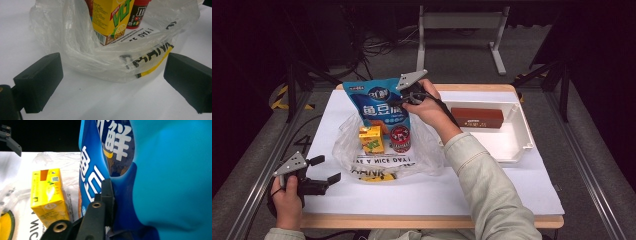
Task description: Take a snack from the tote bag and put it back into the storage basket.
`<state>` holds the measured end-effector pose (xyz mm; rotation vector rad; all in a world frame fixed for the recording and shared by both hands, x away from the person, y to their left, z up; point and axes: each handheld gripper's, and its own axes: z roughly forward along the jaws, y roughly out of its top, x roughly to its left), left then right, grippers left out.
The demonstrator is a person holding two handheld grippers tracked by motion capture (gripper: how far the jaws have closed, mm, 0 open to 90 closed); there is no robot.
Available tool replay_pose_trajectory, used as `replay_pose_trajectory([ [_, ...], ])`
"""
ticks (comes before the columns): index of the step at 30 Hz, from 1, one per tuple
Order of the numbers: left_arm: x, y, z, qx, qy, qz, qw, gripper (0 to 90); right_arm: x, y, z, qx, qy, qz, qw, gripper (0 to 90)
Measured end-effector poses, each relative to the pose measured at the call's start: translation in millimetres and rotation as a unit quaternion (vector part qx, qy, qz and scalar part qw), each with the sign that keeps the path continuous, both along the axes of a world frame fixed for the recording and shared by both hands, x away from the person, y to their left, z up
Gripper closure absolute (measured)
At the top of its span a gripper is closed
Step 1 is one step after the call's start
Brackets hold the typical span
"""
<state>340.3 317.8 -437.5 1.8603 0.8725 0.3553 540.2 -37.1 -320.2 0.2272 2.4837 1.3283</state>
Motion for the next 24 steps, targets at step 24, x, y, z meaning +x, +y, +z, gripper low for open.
replay_pose_trajectory([
  [24,0.3,-0.8,-0.1,0.000,0.001,-0.001,1.0000,2.9,-29.9,10.6,42.7,0.021,0.010,0.002,0.9997,90.0],
])
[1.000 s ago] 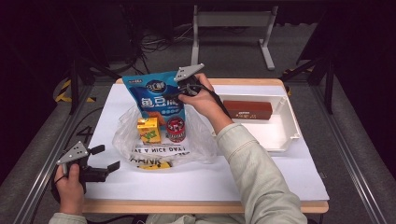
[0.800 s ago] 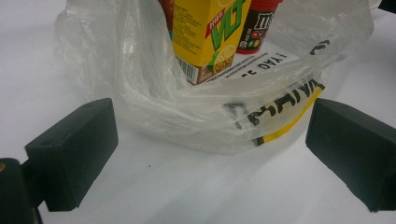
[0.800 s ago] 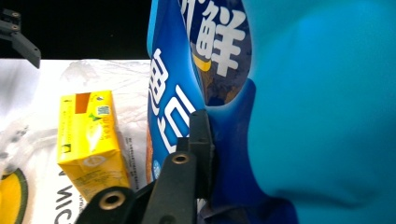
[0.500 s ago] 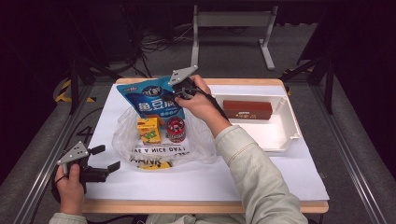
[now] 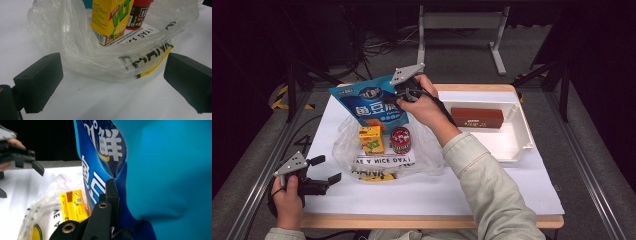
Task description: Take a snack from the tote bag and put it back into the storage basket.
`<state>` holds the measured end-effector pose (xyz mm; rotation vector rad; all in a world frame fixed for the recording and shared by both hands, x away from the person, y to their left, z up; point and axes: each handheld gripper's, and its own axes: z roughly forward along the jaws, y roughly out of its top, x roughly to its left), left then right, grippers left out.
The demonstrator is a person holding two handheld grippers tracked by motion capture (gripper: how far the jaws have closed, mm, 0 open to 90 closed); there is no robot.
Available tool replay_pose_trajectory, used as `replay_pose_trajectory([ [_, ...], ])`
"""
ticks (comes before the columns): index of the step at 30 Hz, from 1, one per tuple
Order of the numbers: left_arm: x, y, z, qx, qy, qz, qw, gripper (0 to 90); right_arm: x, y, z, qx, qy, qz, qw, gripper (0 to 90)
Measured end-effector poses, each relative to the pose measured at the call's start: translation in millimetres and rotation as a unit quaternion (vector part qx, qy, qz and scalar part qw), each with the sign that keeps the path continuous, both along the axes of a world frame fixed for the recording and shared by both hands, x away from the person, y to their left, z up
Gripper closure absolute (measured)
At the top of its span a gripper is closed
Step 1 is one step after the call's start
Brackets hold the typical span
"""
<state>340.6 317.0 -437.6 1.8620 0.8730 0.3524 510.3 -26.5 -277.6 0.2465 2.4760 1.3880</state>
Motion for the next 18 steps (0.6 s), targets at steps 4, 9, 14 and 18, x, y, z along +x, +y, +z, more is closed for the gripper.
replay_pose_trajectory([
  [4,0.6,-0.1,-0.2,0.001,-0.001,-0.002,1.0000,2.9,-3.3,-1.4,13.0,0.013,-0.004,0.000,0.9999,90.0],
  [9,0.8,-0.1,-0.1,-0.001,-0.002,-0.001,1.0000,2.9,-5.2,-2.5,23.8,0.022,-0.006,0.001,0.9997,90.0],
  [14,1.3,-0.6,-0.4,-0.002,-0.001,-0.003,1.0000,2.9,-9.0,-5.4,37.0,0.035,-0.009,0.004,0.9993,90.0],
  [18,1.7,-0.5,-0.5,-0.002,-0.001,-0.002,1.0000,2.9,-11.2,-8.2,42.9,0.041,-0.012,0.002,0.9991,90.0],
])
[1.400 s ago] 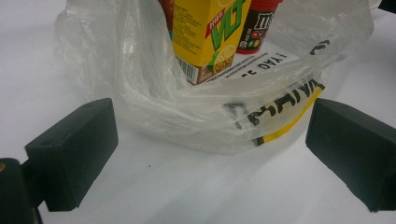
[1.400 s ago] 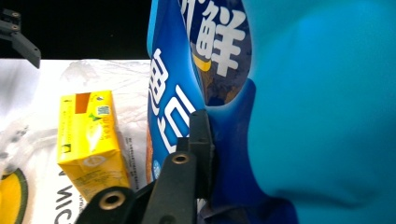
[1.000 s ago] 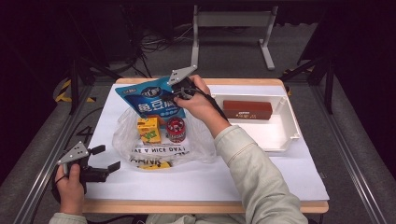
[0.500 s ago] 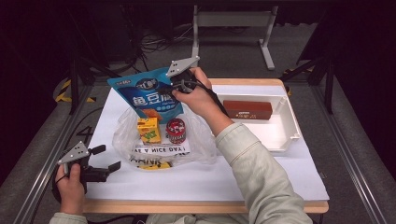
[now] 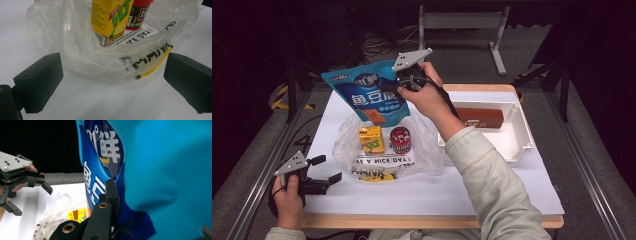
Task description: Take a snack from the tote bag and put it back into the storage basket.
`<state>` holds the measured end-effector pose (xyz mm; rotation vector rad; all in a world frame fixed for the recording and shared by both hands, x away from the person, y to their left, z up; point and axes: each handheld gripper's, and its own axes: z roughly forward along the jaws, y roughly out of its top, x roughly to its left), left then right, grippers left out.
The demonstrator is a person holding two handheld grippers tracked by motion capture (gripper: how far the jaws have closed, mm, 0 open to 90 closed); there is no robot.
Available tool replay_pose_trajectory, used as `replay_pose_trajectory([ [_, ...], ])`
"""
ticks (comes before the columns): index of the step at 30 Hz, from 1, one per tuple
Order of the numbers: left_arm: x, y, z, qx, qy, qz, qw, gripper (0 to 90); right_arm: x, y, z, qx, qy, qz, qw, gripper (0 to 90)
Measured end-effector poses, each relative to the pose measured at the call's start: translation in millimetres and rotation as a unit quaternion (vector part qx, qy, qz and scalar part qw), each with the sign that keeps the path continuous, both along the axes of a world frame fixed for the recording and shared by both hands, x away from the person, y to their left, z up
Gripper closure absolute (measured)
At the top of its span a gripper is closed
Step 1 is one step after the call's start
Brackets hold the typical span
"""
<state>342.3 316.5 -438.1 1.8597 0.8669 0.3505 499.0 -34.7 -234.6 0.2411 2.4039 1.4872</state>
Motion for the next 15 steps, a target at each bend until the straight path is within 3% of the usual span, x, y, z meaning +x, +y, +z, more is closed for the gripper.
replay_pose_trajectory([
  [15,1.3,-0.6,-0.6,0.001,0.001,0.000,1.0000,2.9,-9.5,-23.7,25.2,0.027,-0.002,-0.007,0.9996,90.0],
])
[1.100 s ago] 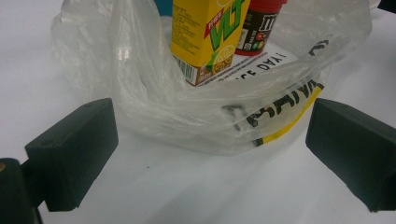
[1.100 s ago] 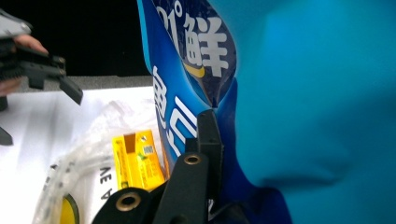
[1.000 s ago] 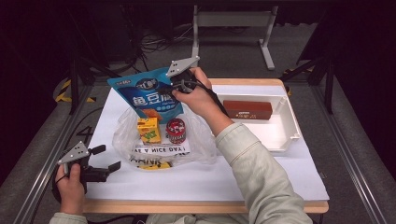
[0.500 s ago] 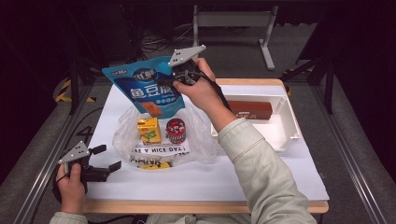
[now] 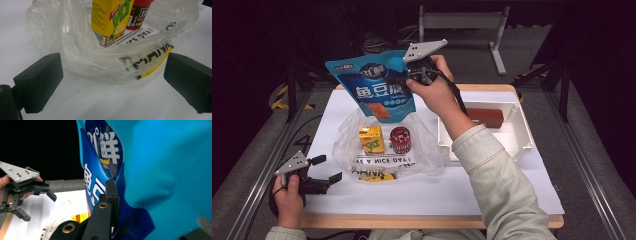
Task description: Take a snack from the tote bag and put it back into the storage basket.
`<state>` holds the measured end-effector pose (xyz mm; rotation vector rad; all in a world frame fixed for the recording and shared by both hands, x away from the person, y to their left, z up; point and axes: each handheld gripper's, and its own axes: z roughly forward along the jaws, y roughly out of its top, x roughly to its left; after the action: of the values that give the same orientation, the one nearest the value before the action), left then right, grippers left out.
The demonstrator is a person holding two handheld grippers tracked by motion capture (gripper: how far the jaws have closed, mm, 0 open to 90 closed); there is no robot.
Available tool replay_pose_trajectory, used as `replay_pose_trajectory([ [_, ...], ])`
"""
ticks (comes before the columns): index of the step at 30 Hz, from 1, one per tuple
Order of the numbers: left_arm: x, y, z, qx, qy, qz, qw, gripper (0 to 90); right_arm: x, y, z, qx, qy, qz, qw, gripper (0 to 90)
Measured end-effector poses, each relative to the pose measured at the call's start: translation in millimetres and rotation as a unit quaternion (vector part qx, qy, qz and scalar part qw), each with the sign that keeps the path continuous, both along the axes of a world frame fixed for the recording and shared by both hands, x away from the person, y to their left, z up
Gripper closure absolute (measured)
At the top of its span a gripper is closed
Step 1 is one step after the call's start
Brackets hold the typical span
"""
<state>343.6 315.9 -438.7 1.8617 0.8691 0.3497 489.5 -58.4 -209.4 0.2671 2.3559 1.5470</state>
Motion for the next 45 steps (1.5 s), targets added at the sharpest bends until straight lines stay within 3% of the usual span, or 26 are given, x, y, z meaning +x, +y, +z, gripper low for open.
replay_pose_trajectory([
  [28,2.4,-3.5,-0.3,0.005,0.003,-0.003,1.0000,2.9,-10.1,-78.3,17.8,0.017,-0.001,-0.054,0.9984,90.0],
  [45,3.3,-6.5,-1.1,0.008,0.006,-0.004,0.9999,2.9,-15.4,-137.2,17.9,0.028,0.002,-0.101,0.9945,90.0],
])
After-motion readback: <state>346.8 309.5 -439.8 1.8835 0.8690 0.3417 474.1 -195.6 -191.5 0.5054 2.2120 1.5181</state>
